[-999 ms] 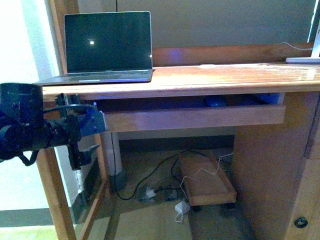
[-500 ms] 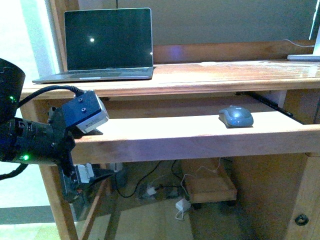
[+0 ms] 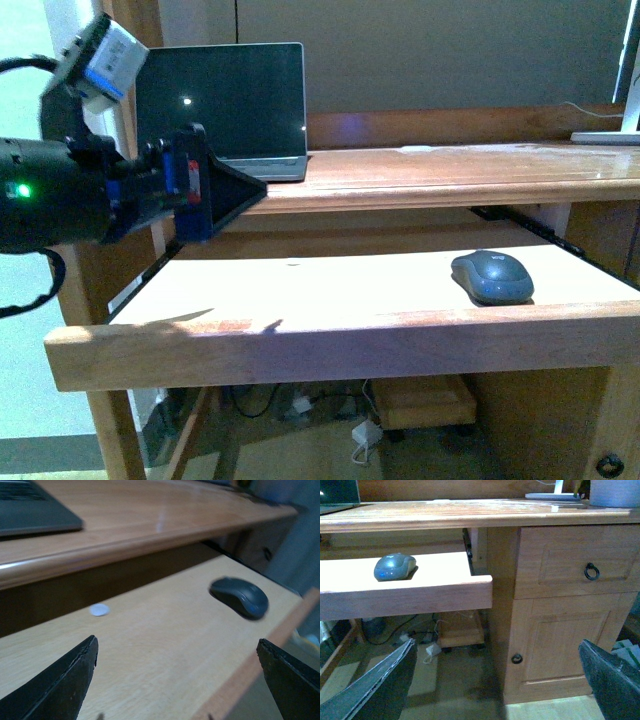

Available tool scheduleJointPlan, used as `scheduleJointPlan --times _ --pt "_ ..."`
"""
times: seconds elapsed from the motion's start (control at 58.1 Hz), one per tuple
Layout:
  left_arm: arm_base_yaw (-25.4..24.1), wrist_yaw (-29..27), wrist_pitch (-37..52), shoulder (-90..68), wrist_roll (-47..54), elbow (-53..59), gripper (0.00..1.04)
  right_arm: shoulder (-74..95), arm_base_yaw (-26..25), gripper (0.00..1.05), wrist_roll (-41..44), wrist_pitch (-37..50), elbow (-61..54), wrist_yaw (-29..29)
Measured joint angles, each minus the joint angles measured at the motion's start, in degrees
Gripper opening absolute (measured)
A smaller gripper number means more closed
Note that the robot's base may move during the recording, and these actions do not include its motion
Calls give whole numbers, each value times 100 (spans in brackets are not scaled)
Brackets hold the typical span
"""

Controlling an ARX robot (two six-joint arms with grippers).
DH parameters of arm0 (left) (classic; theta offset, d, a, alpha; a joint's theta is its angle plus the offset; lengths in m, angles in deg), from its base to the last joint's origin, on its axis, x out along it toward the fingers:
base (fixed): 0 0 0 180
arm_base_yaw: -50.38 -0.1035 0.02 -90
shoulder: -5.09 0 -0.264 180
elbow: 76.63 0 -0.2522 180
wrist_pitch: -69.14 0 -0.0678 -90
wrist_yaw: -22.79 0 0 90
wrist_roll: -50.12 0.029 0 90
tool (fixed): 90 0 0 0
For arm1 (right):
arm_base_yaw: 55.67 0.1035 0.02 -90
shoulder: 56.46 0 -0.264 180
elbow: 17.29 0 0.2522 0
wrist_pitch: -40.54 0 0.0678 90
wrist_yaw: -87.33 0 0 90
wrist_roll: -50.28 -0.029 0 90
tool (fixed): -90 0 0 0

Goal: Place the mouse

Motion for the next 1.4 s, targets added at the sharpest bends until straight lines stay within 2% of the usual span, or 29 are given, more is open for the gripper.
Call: scheduleJointPlan --times 0.017,0.121,0.224,0.345,0.448,0.551,0.568,0.603,0.655,0.689,0.741,0.792,0.999,1.206,1.292,1.344,1.361,1.395 --pt "-2 -109 0 48 -28 20 97 0 0 97 0 0 0 0" --pt "15 -1709 -9 828 103 671 97 0 0 97 0 0 0 2" --pt "35 -2844 131 1567 358 1381 97 0 0 97 0 0 0 0" --pt "92 -3921 20 2581 369 2326 97 0 0 97 0 0 0 0" --pt "337 -4492 -424 3530 363 3180 97 0 0 97 0 0 0 0" --pt "767 -4983 -1281 4697 302 3963 97 0 0 97 0 0 0 2" --pt "1399 -5608 -2629 6212 50 4409 97 0 0 97 0 0 0 0" --pt "1731 -5993 -3152 6811 -57 4483 97 0 0 97 0 0 0 0" --pt "2076 -6297 -3560 7298 -177 4518 97 0 0 97 0 0 0 2" --pt "2280 -6533 -3368 7615 -118 4666 93 0 0 97 0 0 0 0" --pt "2267 -6511 -2699 7941 31 4979 84 0 0 97 0 0 0 0" --pt "2109 -6363 -2398 8190 136 5141 76 0 0 97 0 0 0 2" --pt "1025 -5252 -2695 8979 293 5506 40 0 0 97 0 0 0 2" --pt "245 -4516 -2905 9250 317 5506 5 0 0 97 0 0 0 0" --pt "22 -4321 -2957 9298 330 5506 3 629 72 97 -505 55 192 -444" --pt "-173 -4052 -2994 9344 330 5506 3 1512 450 97 -730 643 507 -232" --pt "-417 -3687 -3042 9374 334 5506 3 1814 601 97 -782 852 629 -118" --pt "-793 -3418 -3056 9398 337 5506 3 2533 970 97 -826 1373 960 160"
